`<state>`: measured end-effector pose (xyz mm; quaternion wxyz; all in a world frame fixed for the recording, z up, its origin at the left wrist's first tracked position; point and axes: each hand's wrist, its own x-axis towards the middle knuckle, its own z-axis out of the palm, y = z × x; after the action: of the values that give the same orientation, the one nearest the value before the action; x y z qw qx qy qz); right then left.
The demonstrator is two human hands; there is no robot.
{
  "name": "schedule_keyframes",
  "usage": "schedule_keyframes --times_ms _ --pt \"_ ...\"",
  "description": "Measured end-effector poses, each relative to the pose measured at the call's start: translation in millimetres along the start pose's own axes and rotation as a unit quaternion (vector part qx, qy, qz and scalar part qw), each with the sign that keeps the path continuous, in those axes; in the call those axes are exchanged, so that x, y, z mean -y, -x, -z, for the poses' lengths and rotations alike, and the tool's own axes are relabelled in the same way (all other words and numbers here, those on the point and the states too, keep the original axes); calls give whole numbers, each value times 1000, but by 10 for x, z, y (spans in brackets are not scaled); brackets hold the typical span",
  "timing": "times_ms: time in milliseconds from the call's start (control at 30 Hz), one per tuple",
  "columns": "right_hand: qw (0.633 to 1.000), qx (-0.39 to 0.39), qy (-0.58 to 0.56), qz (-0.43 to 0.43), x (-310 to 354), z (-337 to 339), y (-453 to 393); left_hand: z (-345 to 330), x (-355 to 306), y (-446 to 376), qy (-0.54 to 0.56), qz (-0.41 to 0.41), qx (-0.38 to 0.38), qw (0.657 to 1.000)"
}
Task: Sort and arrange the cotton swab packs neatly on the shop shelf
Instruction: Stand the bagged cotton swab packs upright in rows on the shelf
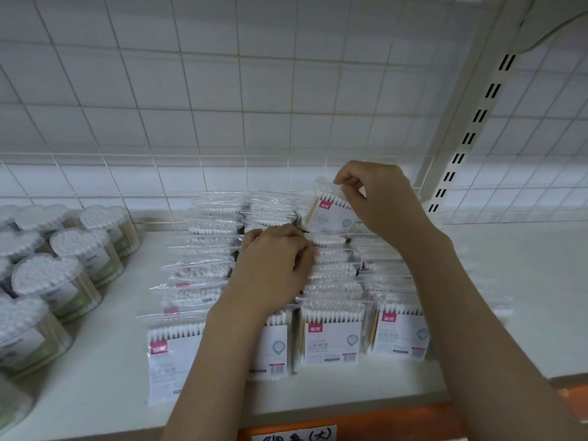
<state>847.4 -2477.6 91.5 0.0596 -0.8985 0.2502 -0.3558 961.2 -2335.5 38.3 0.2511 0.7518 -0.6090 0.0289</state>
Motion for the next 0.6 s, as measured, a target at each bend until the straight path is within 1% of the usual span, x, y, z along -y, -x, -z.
schedule_keyframes --times_ms 133,267,367,433,500,600 --pt "997 76 27 -7 -18 -104 32 2 -7 -6 2 -3 -2 1000" --pt "988 149 -7 -28 -24 -198 74 1 -10 -22 9 2 0 1000" --pt "980 199 -20 -16 -33 -236 92 18 -7 -62 3 7 19 1000" --pt "978 203 -39 -15 -40 -228 77 35 -3 -116 -9 16 44 999" --pt "979 191 -61 -23 -63 -212 50 61 1 -165 -24 14 68 997" --pt "983 172 -49 -34 -113 -201 -9 89 10 -197 -38 11 72 997"
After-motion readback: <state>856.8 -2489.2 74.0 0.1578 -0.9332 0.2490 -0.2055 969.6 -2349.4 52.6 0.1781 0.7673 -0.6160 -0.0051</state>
